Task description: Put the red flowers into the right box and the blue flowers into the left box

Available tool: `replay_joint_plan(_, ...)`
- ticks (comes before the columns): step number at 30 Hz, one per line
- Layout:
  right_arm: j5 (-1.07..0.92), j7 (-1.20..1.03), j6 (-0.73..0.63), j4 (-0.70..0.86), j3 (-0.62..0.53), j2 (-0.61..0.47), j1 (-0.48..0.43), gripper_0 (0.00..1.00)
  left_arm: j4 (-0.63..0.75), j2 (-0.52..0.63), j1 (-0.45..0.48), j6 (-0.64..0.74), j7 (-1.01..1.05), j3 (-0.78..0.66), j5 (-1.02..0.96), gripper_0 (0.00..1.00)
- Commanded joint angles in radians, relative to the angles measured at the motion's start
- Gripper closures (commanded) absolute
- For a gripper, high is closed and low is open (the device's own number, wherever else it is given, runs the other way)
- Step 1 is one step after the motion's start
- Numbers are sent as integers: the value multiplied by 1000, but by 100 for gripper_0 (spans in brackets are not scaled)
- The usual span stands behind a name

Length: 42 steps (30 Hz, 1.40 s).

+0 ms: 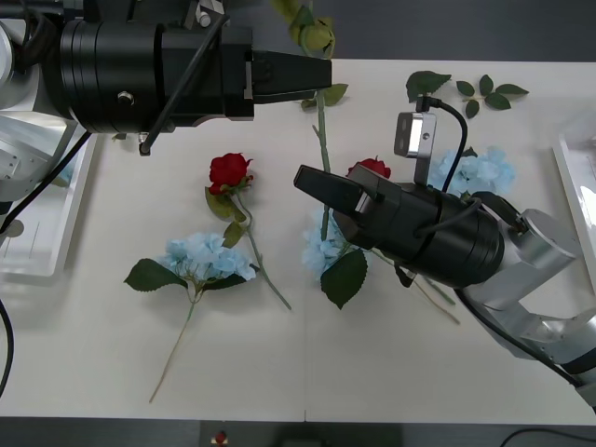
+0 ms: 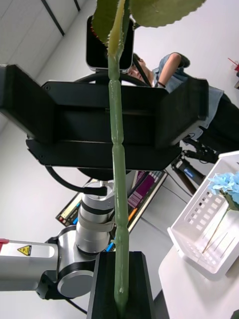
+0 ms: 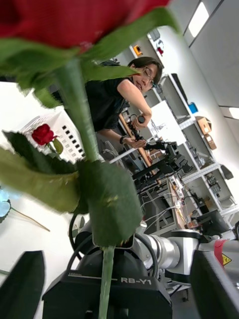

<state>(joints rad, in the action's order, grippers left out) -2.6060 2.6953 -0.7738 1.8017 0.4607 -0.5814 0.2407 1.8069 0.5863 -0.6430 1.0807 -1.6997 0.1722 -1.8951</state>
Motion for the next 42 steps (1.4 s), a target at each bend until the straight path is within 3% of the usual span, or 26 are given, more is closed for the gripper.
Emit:
replay_joint_plan(1, -31, 10, 4, 48, -30, -51, 20, 100, 11, 15, -34, -4, -6, -13, -1, 0)
replay_joint_plan(7, -32, 10, 4, 50, -40, -161, 29, 100, 6, 9, -11, -12, -9, -7, 4, 0)
replay_joint_plan(13, -32, 10, 14, 50, -50, -348, 28, 100, 42, 52, 19, -28, -14, -40, 50, 0)
replay_joint_plan(18, -8, 10, 18, 22, -50, -575, 29, 100, 75, 156, 74, -27, -6, -46, 45, 0)
replay_joint_plan(26, 56, 10, -48, -130, -47, -842, 23, 100, 153, 368, 172, 33, 28, -46, 97, 0)
replay_joint_plan(34, 145, 10, -67, -300, -47, -962, -26, 100, 296, 521, 302, 34, 104, -45, 261, 0)
replay_joint_plan(42, 152, 10, -70, -545, -48, -996, -52, 100, 384, 541, 388, 177, 232, -74, 453, 0)
